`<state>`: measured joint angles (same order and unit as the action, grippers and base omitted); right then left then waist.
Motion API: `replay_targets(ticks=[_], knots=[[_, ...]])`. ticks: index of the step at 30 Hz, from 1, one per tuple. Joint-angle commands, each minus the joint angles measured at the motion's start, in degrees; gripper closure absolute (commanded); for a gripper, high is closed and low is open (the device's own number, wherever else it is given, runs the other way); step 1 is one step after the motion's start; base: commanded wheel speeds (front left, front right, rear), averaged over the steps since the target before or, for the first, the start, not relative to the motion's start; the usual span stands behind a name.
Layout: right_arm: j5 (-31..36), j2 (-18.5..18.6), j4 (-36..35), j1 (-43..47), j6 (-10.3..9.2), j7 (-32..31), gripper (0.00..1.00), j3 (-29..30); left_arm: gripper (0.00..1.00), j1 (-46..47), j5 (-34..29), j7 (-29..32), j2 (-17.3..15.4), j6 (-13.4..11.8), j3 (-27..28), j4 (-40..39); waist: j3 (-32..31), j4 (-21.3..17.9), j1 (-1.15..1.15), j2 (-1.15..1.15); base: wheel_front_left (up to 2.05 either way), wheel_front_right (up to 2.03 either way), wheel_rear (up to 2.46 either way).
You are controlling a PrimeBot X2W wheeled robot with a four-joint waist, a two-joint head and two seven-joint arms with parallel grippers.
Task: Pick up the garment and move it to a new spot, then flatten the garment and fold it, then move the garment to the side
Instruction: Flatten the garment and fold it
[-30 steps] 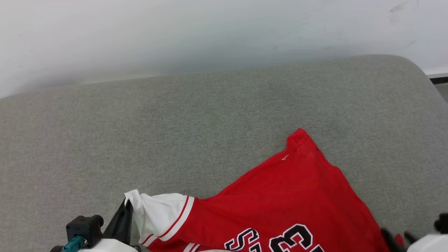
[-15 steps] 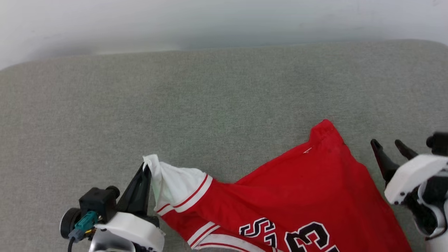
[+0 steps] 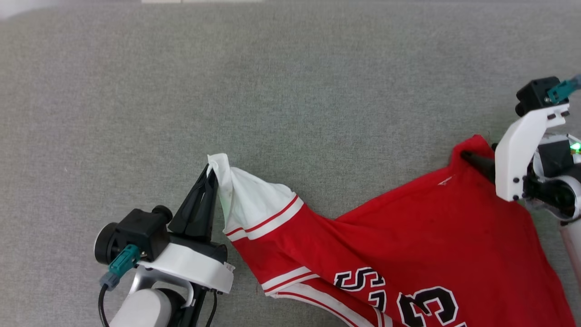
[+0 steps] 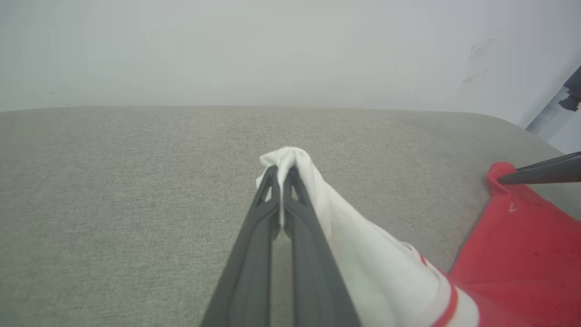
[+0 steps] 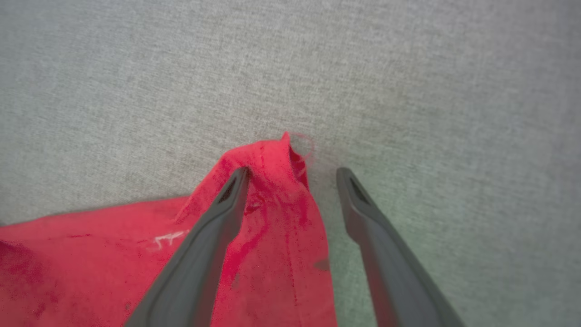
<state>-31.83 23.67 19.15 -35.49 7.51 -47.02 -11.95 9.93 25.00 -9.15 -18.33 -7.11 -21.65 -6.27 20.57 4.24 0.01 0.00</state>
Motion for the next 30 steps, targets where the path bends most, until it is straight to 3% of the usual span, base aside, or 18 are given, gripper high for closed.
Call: replay_targets(ticks=[1,6,7,8,9,14,19,30], knots=[[-0.6,-0.1,1.6,-1.7,-0.03,-1.2,0.0,-0.9,1.0,1.0,-0.1,-0.4,0.2,0.1,0.0,0.2,1.8,0.6,-0.01,0.0,0.0,0.0,0.0],[-2.1,-0.8,7.5,-2.0,-0.03,-7.5,0.0,-3.3,1.0,1.9,0.1,-1.0,0.5,0.5,-0.3,1.2,2.8,0.9,-0.01,0.0,0.0,0.0,0.0],[-2.2,-0.9,8.4,-1.8,-0.03,-8.7,0.56,-3.5,1.0,2.0,0.2,-1.1,0.5,0.5,-0.3,1.5,2.7,0.9,-0.01,0.0,0.0,0.0,0.0],[-2.3,-1.0,8.6,-1.9,-0.03,-9.0,0.81,-3.7,1.0,2.1,0.3,-1.1,0.6,0.5,-0.4,1.7,2.6,0.9,-0.01,0.0,0.0,0.0,0.0],[-2.4,-1.1,8.8,-2.1,-0.03,-9.2,1.0,-3.8,1.0,2.2,0.4,-1.2,0.6,0.5,-0.4,1.9,2.5,0.9,-0.01,0.0,0.0,0.0,0.0],[-2.8,-1.2,8.4,-3.0,-0.03,-7.1,1.0,-3.8,1.0,1.8,0.8,-1.3,0.5,0.5,-0.3,2.8,0.9,0.6,-0.01,0.0,0.0,0.0,0.0],[-2.0,-0.4,6.5,-5.6,-0.03,-0.1,1.0,-2.1,1.0,2.4,1.0,-0.3,-1.3,0.0,1.3,3.2,-2.0,-0.2,-0.01,0.0,0.0,0.0,0.0],[3.8,-1.6,6.8,-10.5,-0.03,12.0,1.0,2.1,1.0,15.4,3.9,2.3,-4.9,1.7,7.1,7.0,-7.2,-3.3,-0.01,0.0,0.0,0.0,0.0]])
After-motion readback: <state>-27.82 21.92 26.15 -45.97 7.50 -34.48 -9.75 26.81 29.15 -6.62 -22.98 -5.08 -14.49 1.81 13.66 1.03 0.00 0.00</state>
